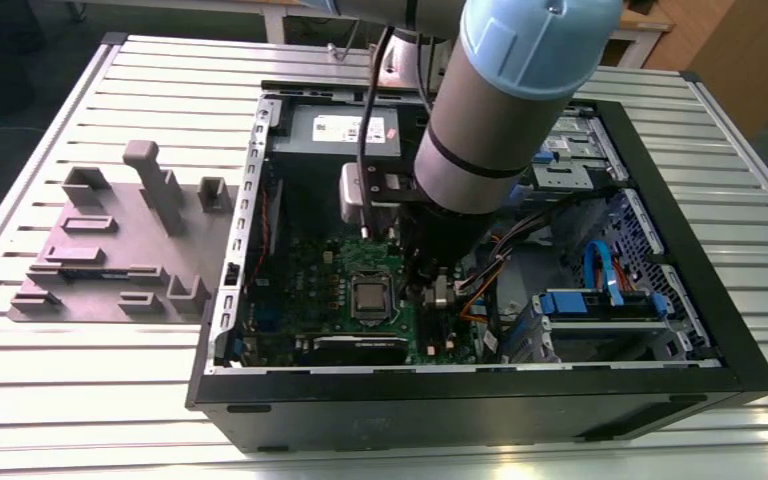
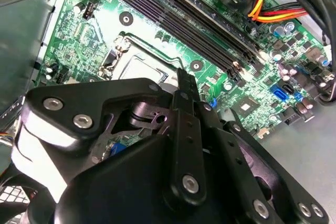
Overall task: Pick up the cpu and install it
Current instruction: 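Install the first cpu locking lever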
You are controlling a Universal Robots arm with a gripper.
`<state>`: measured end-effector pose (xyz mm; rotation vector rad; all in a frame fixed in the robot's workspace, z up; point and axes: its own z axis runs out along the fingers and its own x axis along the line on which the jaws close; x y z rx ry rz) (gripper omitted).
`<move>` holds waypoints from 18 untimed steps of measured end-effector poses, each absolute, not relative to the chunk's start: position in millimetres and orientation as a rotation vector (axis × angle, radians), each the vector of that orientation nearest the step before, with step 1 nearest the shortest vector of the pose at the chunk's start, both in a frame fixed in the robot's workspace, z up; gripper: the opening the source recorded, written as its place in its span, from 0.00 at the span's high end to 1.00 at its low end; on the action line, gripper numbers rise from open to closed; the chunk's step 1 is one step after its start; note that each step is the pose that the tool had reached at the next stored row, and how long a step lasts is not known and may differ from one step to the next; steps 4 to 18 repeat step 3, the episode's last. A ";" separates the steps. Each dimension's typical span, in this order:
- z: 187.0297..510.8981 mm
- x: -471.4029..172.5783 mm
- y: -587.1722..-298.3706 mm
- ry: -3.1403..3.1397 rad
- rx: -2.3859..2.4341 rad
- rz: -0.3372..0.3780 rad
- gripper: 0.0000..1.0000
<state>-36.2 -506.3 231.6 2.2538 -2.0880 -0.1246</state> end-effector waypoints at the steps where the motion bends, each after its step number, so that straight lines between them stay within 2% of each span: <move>1: 231.7 -36.2 -506.3 -2.088 2.254 -0.125 0.89; 18: 231.7 -36.2 -506.3 -2.088 2.254 -0.125 0.89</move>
